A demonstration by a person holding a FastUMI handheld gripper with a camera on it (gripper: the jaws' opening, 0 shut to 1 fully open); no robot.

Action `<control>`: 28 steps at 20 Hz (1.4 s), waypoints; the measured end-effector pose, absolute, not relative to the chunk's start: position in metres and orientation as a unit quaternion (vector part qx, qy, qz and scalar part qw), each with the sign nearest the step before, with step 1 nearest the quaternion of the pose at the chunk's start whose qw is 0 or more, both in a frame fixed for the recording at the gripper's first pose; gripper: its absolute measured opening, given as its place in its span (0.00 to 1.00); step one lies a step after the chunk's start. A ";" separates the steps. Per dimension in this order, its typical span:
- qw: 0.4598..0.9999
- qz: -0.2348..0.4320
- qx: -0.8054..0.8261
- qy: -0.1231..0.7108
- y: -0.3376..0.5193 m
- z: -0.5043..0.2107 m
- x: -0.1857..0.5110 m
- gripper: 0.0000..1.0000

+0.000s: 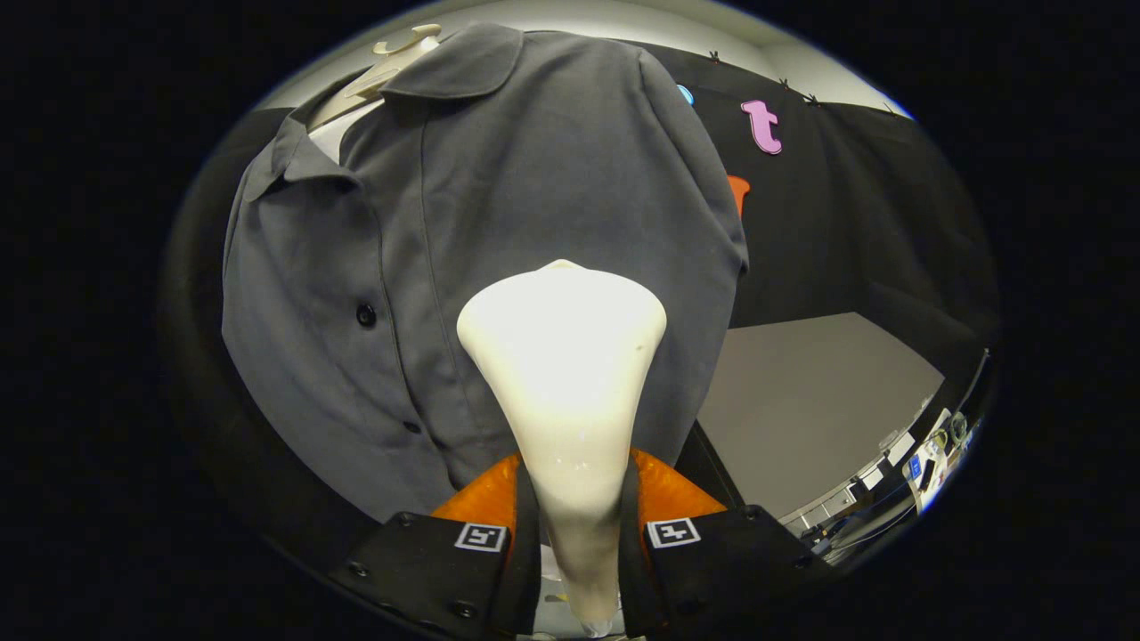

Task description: Iron the clothes twice with a garment steamer, once on the left side and once on the right side.

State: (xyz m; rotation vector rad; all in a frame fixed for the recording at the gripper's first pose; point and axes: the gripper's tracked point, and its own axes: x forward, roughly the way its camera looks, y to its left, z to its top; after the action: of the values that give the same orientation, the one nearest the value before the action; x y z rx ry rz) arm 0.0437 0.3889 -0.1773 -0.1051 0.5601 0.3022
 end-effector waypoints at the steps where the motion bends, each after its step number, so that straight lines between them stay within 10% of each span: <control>1: 0.947 0.148 -0.052 0.280 0.388 -0.184 0.042 0.43; 28: 0.905 0.120 -0.053 0.404 0.313 -0.359 -0.025 0.44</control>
State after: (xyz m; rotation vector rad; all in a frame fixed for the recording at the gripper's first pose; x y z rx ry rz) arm -0.0251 0.3125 -0.3591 -0.1090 0.8342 0.2486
